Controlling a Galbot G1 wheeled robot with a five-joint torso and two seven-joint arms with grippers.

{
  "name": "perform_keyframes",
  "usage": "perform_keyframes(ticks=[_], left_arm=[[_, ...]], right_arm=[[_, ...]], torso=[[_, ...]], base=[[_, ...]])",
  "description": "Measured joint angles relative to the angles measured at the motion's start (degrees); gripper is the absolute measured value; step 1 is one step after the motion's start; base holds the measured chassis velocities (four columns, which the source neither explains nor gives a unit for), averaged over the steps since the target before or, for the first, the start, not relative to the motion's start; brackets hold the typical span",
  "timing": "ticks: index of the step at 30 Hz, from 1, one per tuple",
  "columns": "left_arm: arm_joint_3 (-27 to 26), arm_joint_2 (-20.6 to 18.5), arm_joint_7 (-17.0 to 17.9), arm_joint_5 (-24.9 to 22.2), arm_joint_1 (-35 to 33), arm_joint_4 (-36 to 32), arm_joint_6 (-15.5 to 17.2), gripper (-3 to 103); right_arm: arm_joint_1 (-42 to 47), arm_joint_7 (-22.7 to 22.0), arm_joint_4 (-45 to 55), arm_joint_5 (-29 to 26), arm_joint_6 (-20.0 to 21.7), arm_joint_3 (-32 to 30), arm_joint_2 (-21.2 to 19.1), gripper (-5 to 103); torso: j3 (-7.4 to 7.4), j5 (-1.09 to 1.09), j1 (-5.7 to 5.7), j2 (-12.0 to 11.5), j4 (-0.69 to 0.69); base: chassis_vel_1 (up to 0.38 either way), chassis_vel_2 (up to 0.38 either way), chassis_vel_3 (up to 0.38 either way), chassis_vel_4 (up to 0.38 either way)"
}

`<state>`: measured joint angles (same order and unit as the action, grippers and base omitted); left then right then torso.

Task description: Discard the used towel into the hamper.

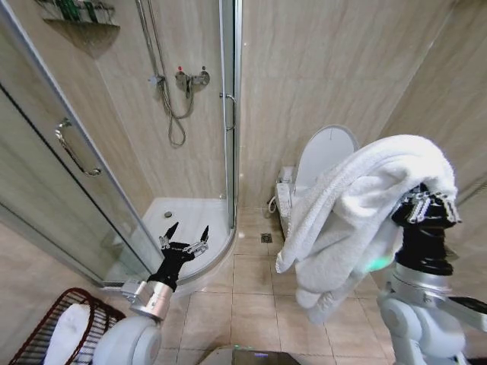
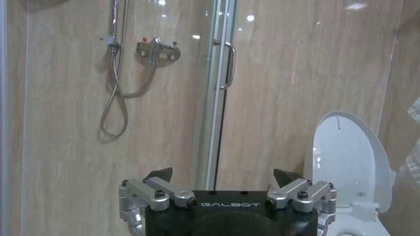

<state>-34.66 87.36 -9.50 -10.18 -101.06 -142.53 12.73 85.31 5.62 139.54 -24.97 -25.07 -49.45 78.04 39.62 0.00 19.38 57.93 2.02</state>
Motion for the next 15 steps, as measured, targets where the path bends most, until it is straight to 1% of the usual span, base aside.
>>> perform_keyframes(ticks=[2,4,8,15], left_arm=[[0.00,0.00,0.00,0.00,0.00,0.00,0.00,100],[0.00,0.00,0.00,0.00,0.00,0.00,0.00,100],[0.00,0.00,0.00,0.00,0.00,0.00,0.00,100],[0.00,0.00,0.00,0.00,0.00,0.00,0.00,100]], right_arm=[[0.03,-0.74,0.68,-0.30,1.22,0.12,-0.29,3],[-0.04,-0.77,0.73,-0.30,1.31,0.15,-0.26,3],[0.24,-0.84,1.39,-0.02,1.83,1.26,0.30,3],[0.26,-0.77,1.58,0.02,2.20,1.16,0.44,3]], torso=[[0.45,0.00,0.39,0.84,0.00],[0.52,0.00,0.45,0.98,-0.01],[1.42,0.00,1.21,2.62,0.00],[2.28,0.00,1.84,4.11,0.00]], base=[[0.000,0.000,0.000,0.000],[0.000,0.000,0.000,0.000],[0.000,0.000,0.000,0.000],[0.000,0.000,0.000,0.000]])
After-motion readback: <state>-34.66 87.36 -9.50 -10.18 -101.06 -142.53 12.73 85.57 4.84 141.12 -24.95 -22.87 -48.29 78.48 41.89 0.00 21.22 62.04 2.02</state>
